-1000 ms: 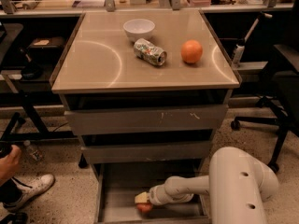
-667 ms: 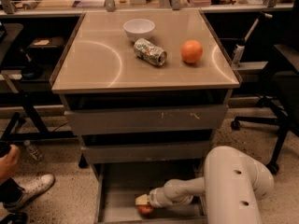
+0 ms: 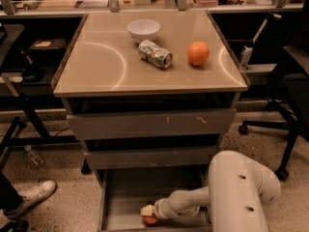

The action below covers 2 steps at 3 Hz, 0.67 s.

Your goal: Place apple into bottom drawer

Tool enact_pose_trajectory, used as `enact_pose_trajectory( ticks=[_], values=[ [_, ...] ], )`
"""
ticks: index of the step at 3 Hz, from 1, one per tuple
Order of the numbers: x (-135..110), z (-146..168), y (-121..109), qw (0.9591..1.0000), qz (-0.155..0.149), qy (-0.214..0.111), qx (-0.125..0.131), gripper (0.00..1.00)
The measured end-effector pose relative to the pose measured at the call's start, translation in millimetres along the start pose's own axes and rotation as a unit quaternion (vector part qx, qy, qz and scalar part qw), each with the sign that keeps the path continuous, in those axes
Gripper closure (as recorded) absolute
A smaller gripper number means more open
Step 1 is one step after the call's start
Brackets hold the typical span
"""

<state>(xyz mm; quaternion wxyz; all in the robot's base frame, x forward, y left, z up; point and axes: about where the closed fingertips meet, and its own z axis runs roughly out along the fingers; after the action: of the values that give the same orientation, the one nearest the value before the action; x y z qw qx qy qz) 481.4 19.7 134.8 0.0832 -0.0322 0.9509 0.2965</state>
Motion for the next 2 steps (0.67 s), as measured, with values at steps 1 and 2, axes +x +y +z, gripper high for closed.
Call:
enact_pose_trajectory(
  ticks=[1,2],
  values=[
    [0.0,0.0,0.0,1.0000,0.000,0.000,0.000,0.57],
    [0.0,0.0,0.0,1.0000,0.000,0.000,0.000,0.34]
  ],
)
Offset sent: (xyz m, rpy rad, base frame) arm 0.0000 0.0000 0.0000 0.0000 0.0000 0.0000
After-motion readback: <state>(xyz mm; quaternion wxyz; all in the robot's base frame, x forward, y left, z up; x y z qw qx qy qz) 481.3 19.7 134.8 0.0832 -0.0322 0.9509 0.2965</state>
